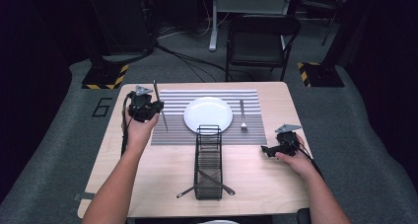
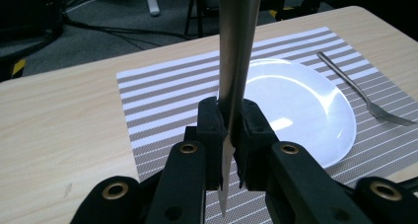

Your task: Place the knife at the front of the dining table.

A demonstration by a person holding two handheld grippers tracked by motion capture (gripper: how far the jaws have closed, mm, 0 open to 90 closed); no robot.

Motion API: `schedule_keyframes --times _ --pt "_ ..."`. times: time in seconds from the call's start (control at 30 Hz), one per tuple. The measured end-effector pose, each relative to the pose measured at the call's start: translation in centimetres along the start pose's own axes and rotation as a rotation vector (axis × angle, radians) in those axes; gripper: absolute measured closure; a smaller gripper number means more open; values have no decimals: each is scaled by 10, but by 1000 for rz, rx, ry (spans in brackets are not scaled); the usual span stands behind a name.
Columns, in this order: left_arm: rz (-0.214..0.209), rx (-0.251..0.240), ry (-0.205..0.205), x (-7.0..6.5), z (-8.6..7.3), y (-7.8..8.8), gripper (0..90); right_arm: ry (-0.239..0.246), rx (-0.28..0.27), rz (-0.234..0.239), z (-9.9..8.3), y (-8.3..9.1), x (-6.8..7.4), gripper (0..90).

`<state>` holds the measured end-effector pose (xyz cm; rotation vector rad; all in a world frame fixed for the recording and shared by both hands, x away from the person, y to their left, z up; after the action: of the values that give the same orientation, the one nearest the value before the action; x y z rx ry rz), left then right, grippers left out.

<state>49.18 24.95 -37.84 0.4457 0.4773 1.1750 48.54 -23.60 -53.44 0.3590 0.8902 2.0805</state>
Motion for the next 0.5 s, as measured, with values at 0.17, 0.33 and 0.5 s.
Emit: schedule_keyframes --times 0.17,0.33,0.5 --pt "2 10 11 2 -6 -6 821 0 0 0 0 0 0 0" --pt "5 5 32 4 -12 -14 821 0 0 0 0 0 0 0" --pt "12 16 37 8 -16 -18 821 0 0 0 0 0 0 0"
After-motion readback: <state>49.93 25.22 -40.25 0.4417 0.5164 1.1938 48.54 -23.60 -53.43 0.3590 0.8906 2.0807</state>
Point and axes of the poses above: each handheld gripper's, and its own axes: y roughly backward along the jaws, z roughly out of its top, x roughly to its left, the point moved 1 cm from there along -y, roughly forward along the jaws, and after that the axes turned 5 degrees about y, right-handed, at the moved point
